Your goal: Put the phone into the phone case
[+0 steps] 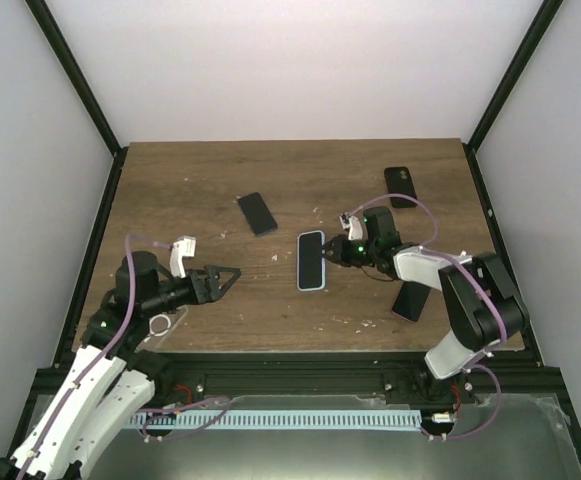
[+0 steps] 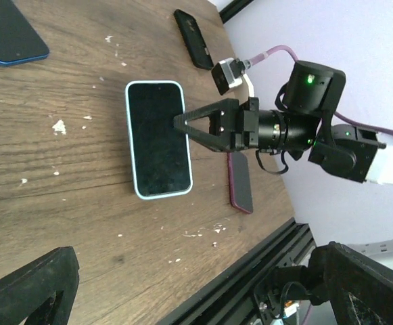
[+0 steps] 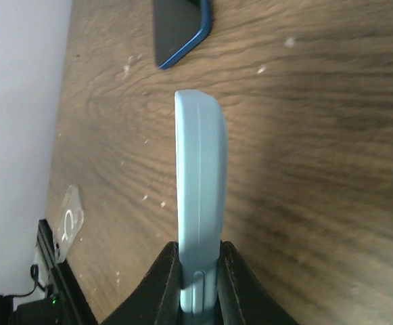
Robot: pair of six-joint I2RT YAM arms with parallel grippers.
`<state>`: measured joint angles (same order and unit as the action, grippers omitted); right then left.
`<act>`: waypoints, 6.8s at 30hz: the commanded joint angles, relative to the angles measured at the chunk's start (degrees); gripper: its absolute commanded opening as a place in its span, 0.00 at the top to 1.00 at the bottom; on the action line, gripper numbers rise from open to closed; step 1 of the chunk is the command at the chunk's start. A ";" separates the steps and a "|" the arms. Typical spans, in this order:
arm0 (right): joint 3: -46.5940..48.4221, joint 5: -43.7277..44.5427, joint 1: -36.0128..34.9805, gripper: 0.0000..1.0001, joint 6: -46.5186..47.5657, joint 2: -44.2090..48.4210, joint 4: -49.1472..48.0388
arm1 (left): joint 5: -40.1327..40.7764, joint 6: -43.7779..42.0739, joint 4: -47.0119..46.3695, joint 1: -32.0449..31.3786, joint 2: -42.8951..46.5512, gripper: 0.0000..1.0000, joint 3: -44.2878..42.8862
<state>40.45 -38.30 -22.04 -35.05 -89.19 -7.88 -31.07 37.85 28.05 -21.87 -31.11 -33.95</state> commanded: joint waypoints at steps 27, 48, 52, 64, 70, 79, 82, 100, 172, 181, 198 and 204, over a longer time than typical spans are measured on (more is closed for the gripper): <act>10.03 4.19 6.73 0.53 4.21 -8.41 7.69 | 4.15 0.76 0.79 0.07 1.34 0.01 1.96; 5.89 9.25 6.69 0.00 7.04 16.55 21.04 | 36.37 13.99 11.83 1.43 -6.05 0.00 1.93; 4.47 12.84 6.70 0.00 10.54 19.44 21.41 | 38.09 15.16 10.67 4.01 -10.26 0.02 3.35; 1.33 8.04 6.78 0.00 11.70 20.28 19.41 | 43.84 20.21 11.64 5.25 -20.25 0.21 4.70; 1.19 5.51 6.80 0.00 11.49 21.11 17.87 | 41.69 22.53 12.49 5.26 -23.09 0.22 6.71; 1.83 6.00 6.81 0.00 12.33 23.50 18.43 | 34.54 22.53 8.22 5.25 -23.89 0.21 9.13; 1.54 5.88 6.83 0.00 11.71 23.33 18.03 | 32.01 22.66 7.68 5.15 -24.61 0.21 9.32; 1.31 7.62 6.79 0.00 11.45 24.57 19.23 | 29.12 24.29 0.25 1.42 -28.62 0.59 10.15; 3.14 43.25 6.84 0.00 -4.34 29.31 44.77 | 27.47 28.47 -10.33 -10.38 -56.57 0.00 -15.71; 3.75 51.13 8.32 0.00 -7.09 21.74 47.95 | 30.50 7.67 -4.61 -7.25 -52.12 0.00 -11.89; -3.43 46.97 21.08 0.00 -3.36 15.39 36.81 | 26.67 2.03 -7.56 -6.30 -47.57 0.01 -1.21; -4.20 45.06 22.66 0.00 -1.96 12.95 33.65 | 18.72 5.97 -12.28 -6.41 -42.61 0.03 3.26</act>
<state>36.36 7.97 -0.16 -38.24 -75.31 29.58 -6.28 41.56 18.81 -28.38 -76.29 -33.54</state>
